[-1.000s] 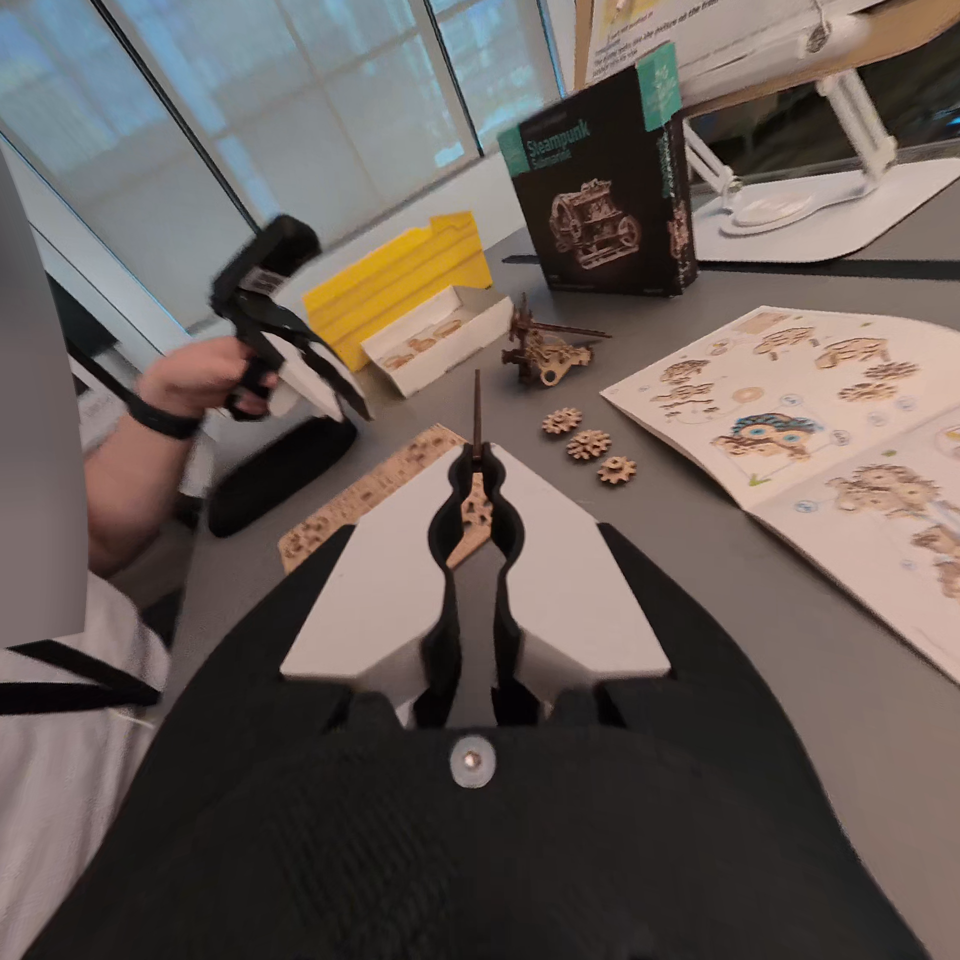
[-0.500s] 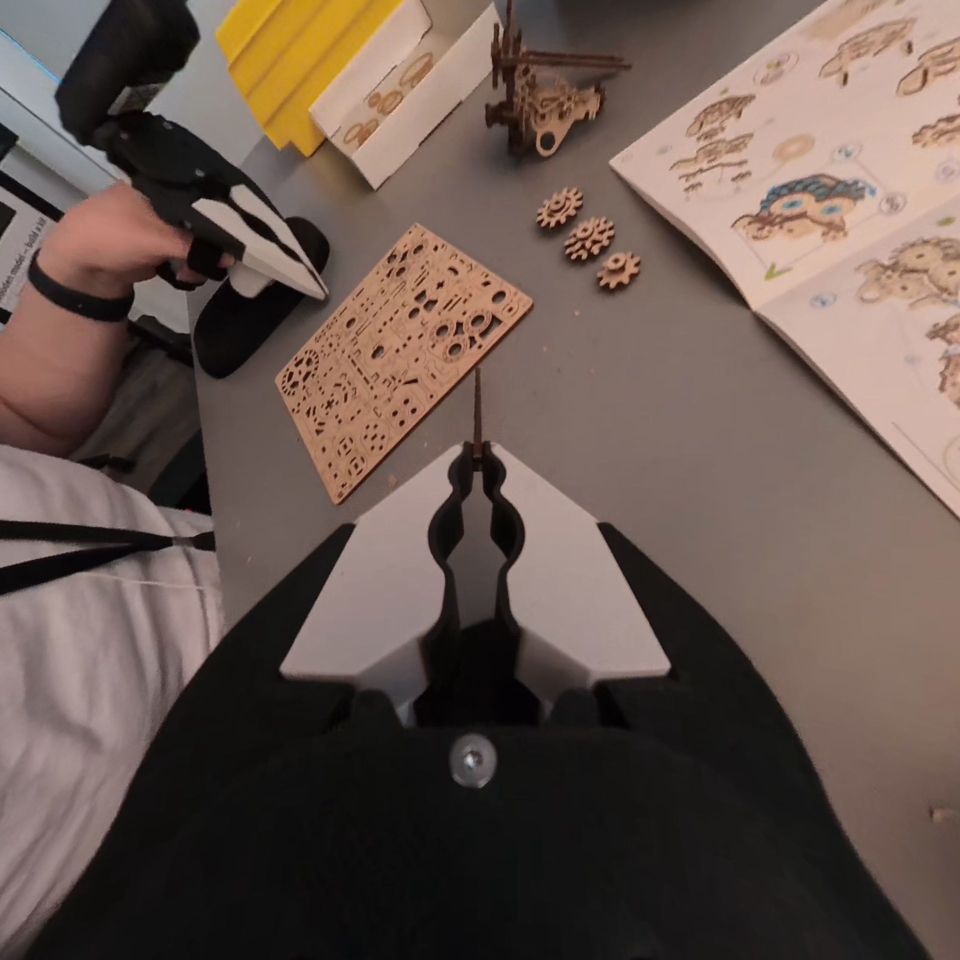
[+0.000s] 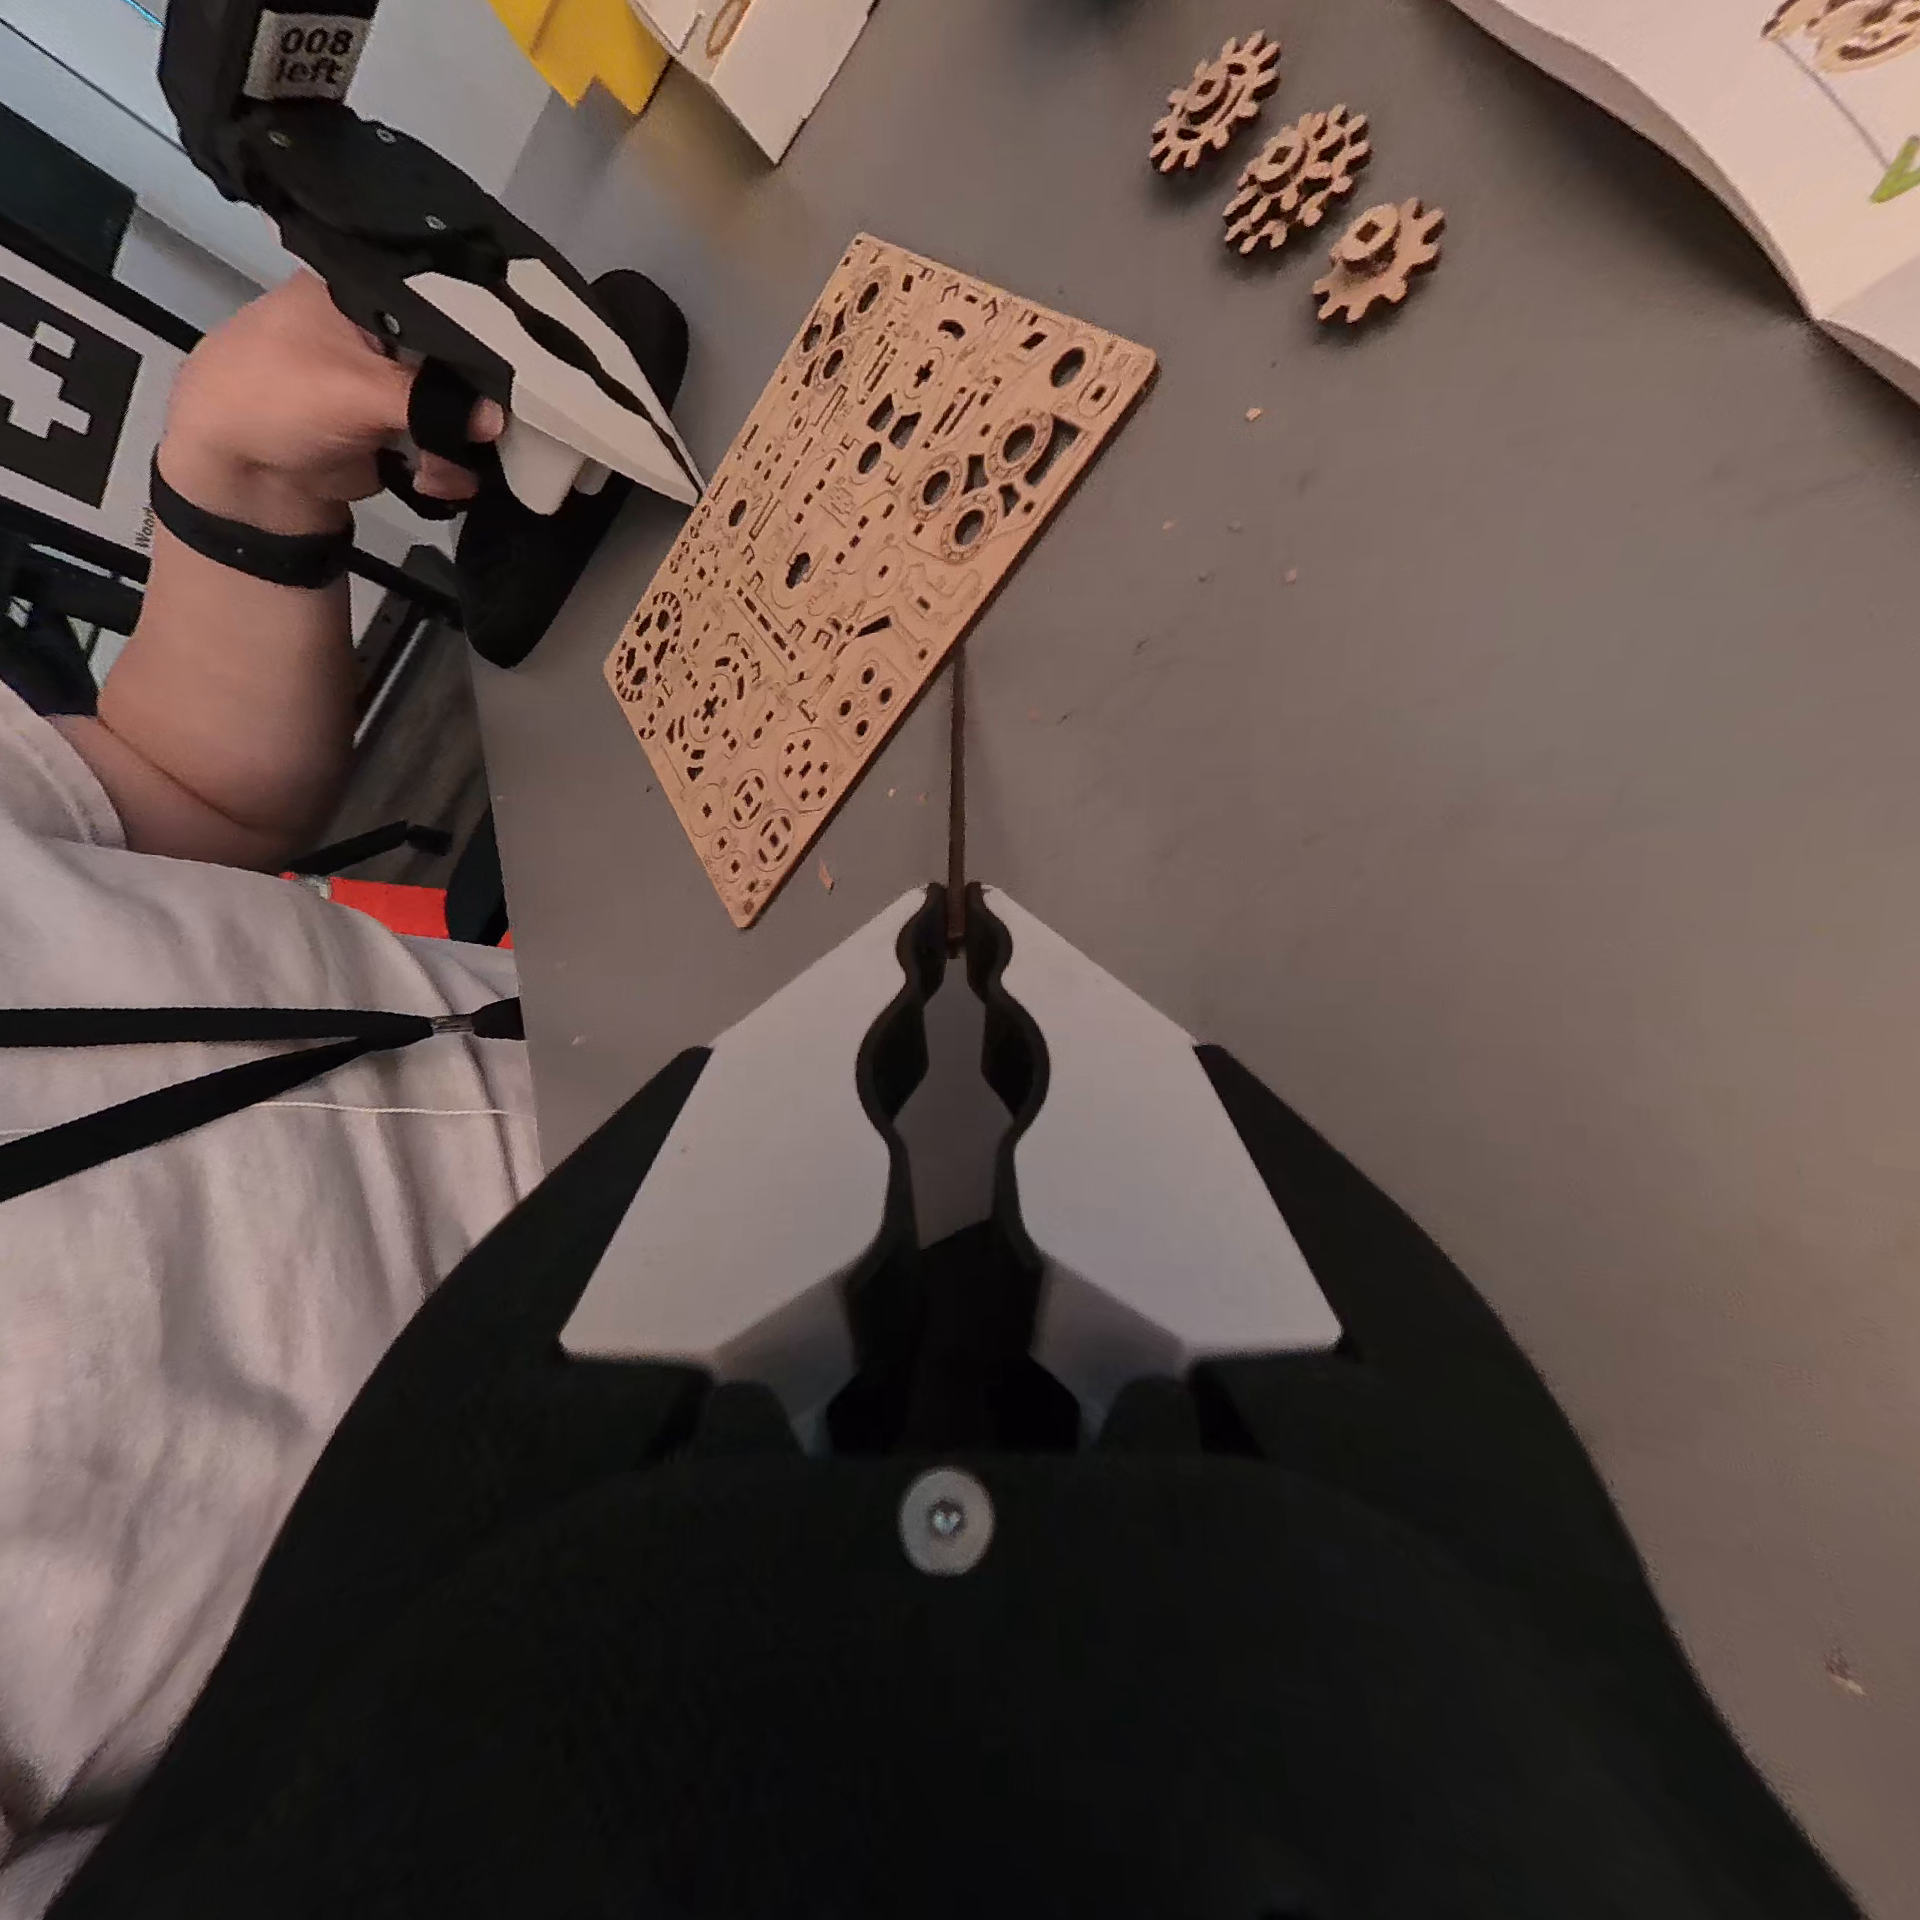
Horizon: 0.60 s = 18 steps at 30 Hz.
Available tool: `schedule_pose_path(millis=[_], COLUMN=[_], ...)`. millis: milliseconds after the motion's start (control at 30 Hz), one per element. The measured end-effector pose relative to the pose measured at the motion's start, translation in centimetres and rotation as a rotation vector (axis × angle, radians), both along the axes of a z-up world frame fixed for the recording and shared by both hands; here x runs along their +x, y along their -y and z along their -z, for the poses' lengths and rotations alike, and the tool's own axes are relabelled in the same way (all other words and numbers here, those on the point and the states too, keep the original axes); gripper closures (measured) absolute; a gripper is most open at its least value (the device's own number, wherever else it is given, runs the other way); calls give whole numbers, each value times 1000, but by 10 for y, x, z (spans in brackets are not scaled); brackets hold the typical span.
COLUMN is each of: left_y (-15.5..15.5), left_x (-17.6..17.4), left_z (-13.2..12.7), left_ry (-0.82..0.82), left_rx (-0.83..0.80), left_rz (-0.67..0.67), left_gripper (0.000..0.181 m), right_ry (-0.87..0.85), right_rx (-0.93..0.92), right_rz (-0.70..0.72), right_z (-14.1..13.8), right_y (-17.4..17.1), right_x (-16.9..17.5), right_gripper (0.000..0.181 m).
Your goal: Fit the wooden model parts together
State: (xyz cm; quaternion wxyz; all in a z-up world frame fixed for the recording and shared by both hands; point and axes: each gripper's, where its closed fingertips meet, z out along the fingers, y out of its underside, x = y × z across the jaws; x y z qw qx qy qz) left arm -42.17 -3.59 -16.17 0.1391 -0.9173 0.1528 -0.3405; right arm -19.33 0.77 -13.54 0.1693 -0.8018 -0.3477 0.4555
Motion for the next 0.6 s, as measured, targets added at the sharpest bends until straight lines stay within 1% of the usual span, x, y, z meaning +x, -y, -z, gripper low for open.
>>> schedule_pose_path(millis=[167, 400, 600], left_y=[-1, 0, 0], left_x=[3, 7, 7], left_z=[0, -1, -1], left_ry=[25, 57, 54], left_rx=[15, 20, 31], left_rz=[-12, -13, -5], left_gripper=[181, 181, 181], right_ry=[1, -52, -86], right_rx=[-23, -24, -29], right_rz=[7, 7, 6], right_z=[5, -4, -9], right_y=[-2, -2, -1], right_x=[-2, -2, -3], right_gripper=[180, 179, 179])
